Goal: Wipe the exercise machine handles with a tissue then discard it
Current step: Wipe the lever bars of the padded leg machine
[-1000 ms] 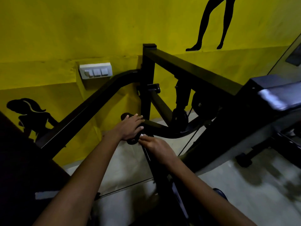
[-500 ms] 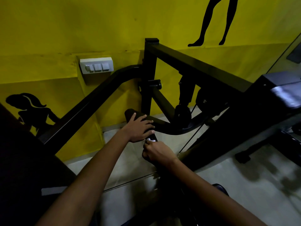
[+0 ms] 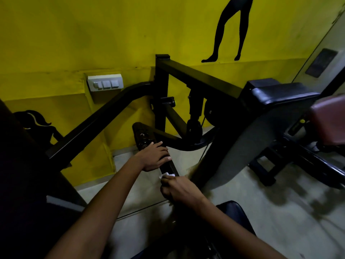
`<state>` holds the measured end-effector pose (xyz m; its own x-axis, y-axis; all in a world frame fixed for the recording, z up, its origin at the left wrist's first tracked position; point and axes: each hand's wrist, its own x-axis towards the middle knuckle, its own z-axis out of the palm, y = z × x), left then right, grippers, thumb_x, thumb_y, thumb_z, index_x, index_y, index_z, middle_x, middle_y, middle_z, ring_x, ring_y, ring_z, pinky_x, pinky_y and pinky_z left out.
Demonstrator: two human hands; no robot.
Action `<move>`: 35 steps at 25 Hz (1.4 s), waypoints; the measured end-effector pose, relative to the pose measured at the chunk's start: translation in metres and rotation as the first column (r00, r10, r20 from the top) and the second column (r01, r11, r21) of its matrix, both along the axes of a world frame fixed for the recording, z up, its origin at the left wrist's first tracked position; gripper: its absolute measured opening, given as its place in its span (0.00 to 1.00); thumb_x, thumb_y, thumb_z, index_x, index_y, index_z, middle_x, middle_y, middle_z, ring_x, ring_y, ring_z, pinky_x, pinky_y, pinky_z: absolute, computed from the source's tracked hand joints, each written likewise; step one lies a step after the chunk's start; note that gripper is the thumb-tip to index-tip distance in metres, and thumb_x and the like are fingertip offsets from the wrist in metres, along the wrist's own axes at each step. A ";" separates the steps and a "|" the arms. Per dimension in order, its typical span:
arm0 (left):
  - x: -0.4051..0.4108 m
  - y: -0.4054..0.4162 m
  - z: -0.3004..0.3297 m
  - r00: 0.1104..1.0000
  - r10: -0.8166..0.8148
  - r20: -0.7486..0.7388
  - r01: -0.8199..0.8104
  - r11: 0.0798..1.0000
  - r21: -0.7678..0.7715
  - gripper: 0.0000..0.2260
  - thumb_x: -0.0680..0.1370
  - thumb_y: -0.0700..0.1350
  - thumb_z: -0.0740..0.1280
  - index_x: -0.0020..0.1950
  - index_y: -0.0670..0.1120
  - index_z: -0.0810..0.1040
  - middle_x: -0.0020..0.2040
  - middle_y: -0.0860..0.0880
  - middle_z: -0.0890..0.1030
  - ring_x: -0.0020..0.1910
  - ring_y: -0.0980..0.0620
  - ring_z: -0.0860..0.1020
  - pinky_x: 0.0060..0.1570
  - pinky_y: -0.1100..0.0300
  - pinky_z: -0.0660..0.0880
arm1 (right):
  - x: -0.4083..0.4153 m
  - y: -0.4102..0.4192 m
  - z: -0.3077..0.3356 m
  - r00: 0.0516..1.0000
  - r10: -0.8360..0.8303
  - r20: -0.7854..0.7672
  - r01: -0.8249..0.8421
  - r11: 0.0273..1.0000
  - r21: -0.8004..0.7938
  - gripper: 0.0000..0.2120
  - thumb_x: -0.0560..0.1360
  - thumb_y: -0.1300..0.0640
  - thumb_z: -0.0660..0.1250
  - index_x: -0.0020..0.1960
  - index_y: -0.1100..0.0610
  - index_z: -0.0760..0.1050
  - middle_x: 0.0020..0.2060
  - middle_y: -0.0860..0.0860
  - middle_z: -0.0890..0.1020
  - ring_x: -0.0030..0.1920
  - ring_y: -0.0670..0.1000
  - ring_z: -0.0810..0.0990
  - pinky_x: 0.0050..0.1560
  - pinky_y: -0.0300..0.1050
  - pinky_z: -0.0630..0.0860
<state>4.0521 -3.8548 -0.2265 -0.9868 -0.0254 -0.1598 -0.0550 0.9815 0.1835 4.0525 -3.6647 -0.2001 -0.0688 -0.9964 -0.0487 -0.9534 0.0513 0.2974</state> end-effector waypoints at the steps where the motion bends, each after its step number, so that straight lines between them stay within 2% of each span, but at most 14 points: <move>1: 0.005 0.007 0.002 1.000 0.017 -0.001 -0.017 1.000 0.010 0.23 0.83 0.56 0.49 0.73 0.47 0.66 0.76 0.48 0.62 0.77 0.48 0.48 0.74 0.46 0.45 | 0.002 0.009 -0.003 0.998 -0.023 0.052 0.023 1.000 -0.002 0.04 0.68 0.58 0.70 0.38 0.57 0.83 0.42 0.54 0.83 0.37 0.52 0.83 0.25 0.38 0.74; 4: 0.017 0.024 0.007 0.999 0.049 0.012 -0.049 0.999 0.010 0.24 0.83 0.57 0.49 0.75 0.46 0.62 0.77 0.48 0.58 0.77 0.47 0.47 0.74 0.47 0.46 | 0.011 0.030 0.000 0.985 -0.067 0.157 0.066 0.998 0.013 0.08 0.72 0.64 0.65 0.47 0.64 0.81 0.50 0.59 0.81 0.45 0.57 0.83 0.34 0.47 0.81; 5: 0.019 0.027 0.008 0.998 0.054 0.024 -0.054 0.999 0.000 0.25 0.82 0.57 0.49 0.76 0.46 0.61 0.78 0.48 0.56 0.77 0.47 0.46 0.74 0.47 0.47 | 0.015 0.037 0.003 0.984 -0.065 0.165 0.066 0.998 -0.003 0.08 0.72 0.63 0.65 0.47 0.63 0.82 0.49 0.57 0.82 0.46 0.55 0.83 0.34 0.45 0.81; 7: 0.024 0.032 0.010 0.997 0.062 0.037 -0.061 0.998 -0.027 0.26 0.82 0.58 0.49 0.76 0.47 0.59 0.78 0.47 0.54 0.77 0.47 0.46 0.74 0.47 0.48 | 0.022 0.052 0.006 0.984 -0.012 0.177 0.014 1.000 -0.009 0.06 0.67 0.58 0.67 0.37 0.56 0.83 0.40 0.49 0.83 0.40 0.47 0.83 0.26 0.35 0.74; 9: 0.028 0.036 0.010 0.997 0.069 0.037 -0.067 0.997 -0.046 0.27 0.82 0.59 0.48 0.77 0.47 0.58 0.78 0.47 0.54 0.77 0.47 0.47 0.75 0.47 0.48 | 0.031 0.064 0.006 0.987 -0.039 0.153 0.045 0.998 -0.033 0.14 0.67 0.55 0.59 0.29 0.53 0.80 0.32 0.44 0.80 0.35 0.43 0.82 0.21 0.33 0.68; 11: 0.031 0.041 0.010 0.996 0.074 0.038 -0.072 0.996 -0.047 0.27 0.82 0.59 0.48 0.77 0.47 0.57 0.78 0.47 0.54 0.77 0.47 0.47 0.75 0.47 0.48 | 0.038 0.074 0.004 0.992 -0.025 0.124 0.035 0.996 -0.078 0.19 0.68 0.56 0.53 0.27 0.53 0.79 0.31 0.45 0.79 0.33 0.44 0.81 0.19 0.33 0.69; 15: 0.040 0.052 0.012 0.994 0.103 0.034 -0.102 0.994 -0.035 0.28 0.81 0.60 0.49 0.77 0.45 0.56 0.78 0.47 0.54 0.77 0.48 0.48 0.75 0.49 0.50 | 0.044 0.085 0.006 0.997 0.044 0.057 -0.040 0.996 -0.078 0.20 0.69 0.59 0.53 0.27 0.53 0.80 0.30 0.48 0.81 0.33 0.45 0.82 0.23 0.34 0.73; 19: 0.051 0.073 0.014 0.992 0.123 0.036 -0.121 0.992 -0.040 0.28 0.81 0.60 0.49 0.77 0.45 0.56 0.78 0.46 0.54 0.77 0.48 0.48 0.75 0.49 0.51 | 0.049 0.099 0.002 0.994 0.081 0.073 -0.073 0.992 -0.101 0.20 0.72 0.63 0.52 0.31 0.58 0.80 0.33 0.52 0.81 0.39 0.52 0.84 0.29 0.40 0.77; 21: 0.057 0.085 0.015 0.991 0.131 0.033 -0.130 0.991 -0.044 0.28 0.81 0.60 0.49 0.77 0.45 0.57 0.78 0.47 0.54 0.77 0.48 0.48 0.75 0.49 0.52 | 0.055 0.106 0.004 0.993 0.080 0.092 -0.075 0.996 -0.052 0.16 0.75 0.66 0.55 0.38 0.63 0.80 0.40 0.58 0.82 0.46 0.58 0.83 0.38 0.46 0.81; 23: 0.063 0.096 0.016 0.990 0.140 0.028 -0.139 0.989 -0.047 0.28 0.81 0.60 0.49 0.77 0.45 0.58 0.78 0.46 0.55 0.77 0.47 0.49 0.75 0.48 0.52 | 0.059 0.112 0.008 0.992 0.083 0.093 -0.083 0.997 -0.011 0.14 0.77 0.67 0.55 0.45 0.66 0.79 0.46 0.61 0.81 0.50 0.62 0.81 0.45 0.52 0.80; 27: 0.073 0.112 0.018 0.992 0.118 0.035 -0.115 0.989 -0.090 0.28 0.81 0.60 0.48 0.76 0.45 0.59 0.78 0.46 0.56 0.77 0.48 0.50 0.75 0.48 0.53 | 0.067 0.128 0.015 0.989 0.120 0.081 -0.119 0.993 -0.020 0.09 0.75 0.66 0.61 0.48 0.63 0.81 0.47 0.58 0.82 0.49 0.60 0.82 0.41 0.49 0.79; 30: 0.076 0.118 0.019 0.992 0.121 0.049 -0.115 0.988 -0.105 0.29 0.81 0.60 0.48 0.77 0.45 0.58 0.78 0.46 0.56 0.77 0.48 0.50 0.75 0.48 0.53 | 0.072 0.138 0.020 0.982 0.137 0.127 -0.132 0.990 -0.049 0.13 0.76 0.67 0.57 0.52 0.67 0.79 0.51 0.62 0.81 0.52 0.63 0.80 0.47 0.54 0.79; 32: 0.078 0.121 0.021 0.991 0.123 0.055 -0.116 0.987 -0.114 0.34 0.78 0.65 0.44 0.77 0.45 0.57 0.78 0.46 0.56 0.77 0.48 0.50 0.75 0.49 0.53 | 0.074 0.143 0.025 0.977 0.143 0.160 -0.138 0.990 -0.041 0.14 0.77 0.67 0.55 0.53 0.68 0.78 0.55 0.64 0.79 0.56 0.65 0.78 0.52 0.58 0.77; 35: 0.079 0.120 0.022 0.993 0.110 0.050 -0.104 0.988 -0.116 0.37 0.75 0.67 0.41 0.77 0.46 0.58 0.78 0.47 0.56 0.77 0.48 0.51 0.75 0.50 0.53 | 0.075 0.146 0.032 0.972 0.148 0.183 -0.149 0.989 -0.007 0.12 0.76 0.66 0.57 0.53 0.68 0.78 0.53 0.64 0.79 0.53 0.65 0.79 0.47 0.57 0.78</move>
